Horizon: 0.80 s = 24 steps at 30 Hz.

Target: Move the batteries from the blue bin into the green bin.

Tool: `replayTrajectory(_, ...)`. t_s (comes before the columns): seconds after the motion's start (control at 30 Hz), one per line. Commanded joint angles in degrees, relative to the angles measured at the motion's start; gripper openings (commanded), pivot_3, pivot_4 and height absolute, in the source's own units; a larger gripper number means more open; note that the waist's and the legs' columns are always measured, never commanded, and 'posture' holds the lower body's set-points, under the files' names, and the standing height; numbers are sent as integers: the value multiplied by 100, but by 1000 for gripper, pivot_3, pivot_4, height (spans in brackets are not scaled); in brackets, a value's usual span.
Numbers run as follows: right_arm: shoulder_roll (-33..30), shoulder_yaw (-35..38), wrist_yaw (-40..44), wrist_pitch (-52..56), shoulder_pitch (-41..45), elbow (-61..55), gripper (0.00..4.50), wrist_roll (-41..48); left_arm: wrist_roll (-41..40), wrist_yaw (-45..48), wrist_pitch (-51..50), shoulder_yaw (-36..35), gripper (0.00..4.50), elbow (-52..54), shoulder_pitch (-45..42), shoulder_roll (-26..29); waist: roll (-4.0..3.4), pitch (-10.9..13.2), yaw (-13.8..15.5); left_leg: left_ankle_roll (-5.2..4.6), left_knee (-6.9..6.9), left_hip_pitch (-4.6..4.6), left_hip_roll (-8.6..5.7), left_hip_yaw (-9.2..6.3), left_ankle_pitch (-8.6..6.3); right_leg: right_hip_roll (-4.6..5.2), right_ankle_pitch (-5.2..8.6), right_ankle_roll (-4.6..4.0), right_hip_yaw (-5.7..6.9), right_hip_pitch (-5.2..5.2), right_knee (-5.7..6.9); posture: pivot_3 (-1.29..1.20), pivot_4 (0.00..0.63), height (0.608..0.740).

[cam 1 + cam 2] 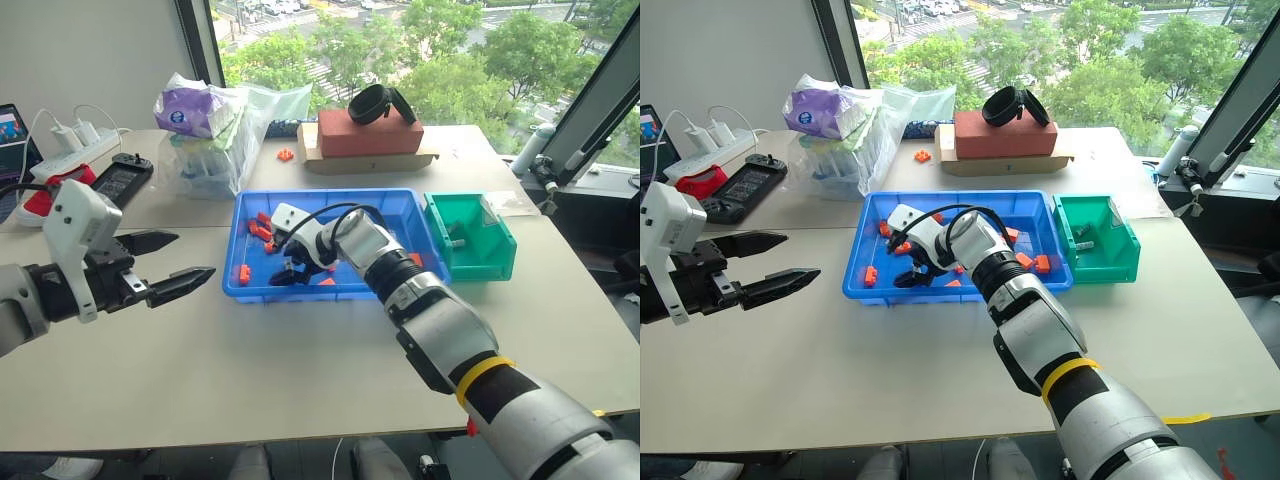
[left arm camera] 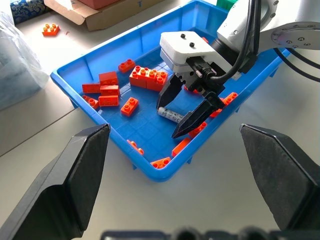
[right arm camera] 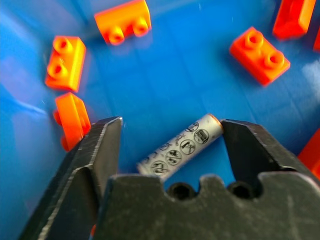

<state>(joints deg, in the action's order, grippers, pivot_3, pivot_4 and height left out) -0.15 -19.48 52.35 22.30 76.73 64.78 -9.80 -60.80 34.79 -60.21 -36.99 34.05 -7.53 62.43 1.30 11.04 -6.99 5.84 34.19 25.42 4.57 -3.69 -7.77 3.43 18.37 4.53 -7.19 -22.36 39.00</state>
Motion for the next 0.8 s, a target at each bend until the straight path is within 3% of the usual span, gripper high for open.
replayTrajectory(0.03,-103,-56,-74,-210,111,251,2435,-206,10,-55,123,-139,4500,149,33,-45,0,0,0,0,0,0,0,0,0,0,0,0,-1,0,0,0,150,740)
replayTrajectory(0.37,-253,60,46,-492,193,329,2435,-202,21,-101,184,-50,4500,152,8,-103,1,0,4,0,0,-5,0,0,0,0,0,0,0,4,0,0,150,740)
replayTrajectory(0.5,-600,-3,577,-772,273,57,2435,-230,7,-96,197,-29,4500,174,15,-114,1,0,21,0,0,-3,-1,0,0,1,0,-1,0,4,-1,0,150,740)
replayTrajectory(0.67,-1222,-41,1978,-744,262,-684,2435,-112,72,-69,270,74,4500,107,-40,-117,0,0,26,0,-1,0,0,0,0,1,0,-1,0,2,-2,0,150,740)
replayTrajectory(0.8,-1393,-187,2264,-925,85,-776,2435,-276,111,-56,362,211,4500,36,-113,-112,0,0,-7,0,-2,-4,0,1,0,0,0,-1,0,1,-1,0,150,740)
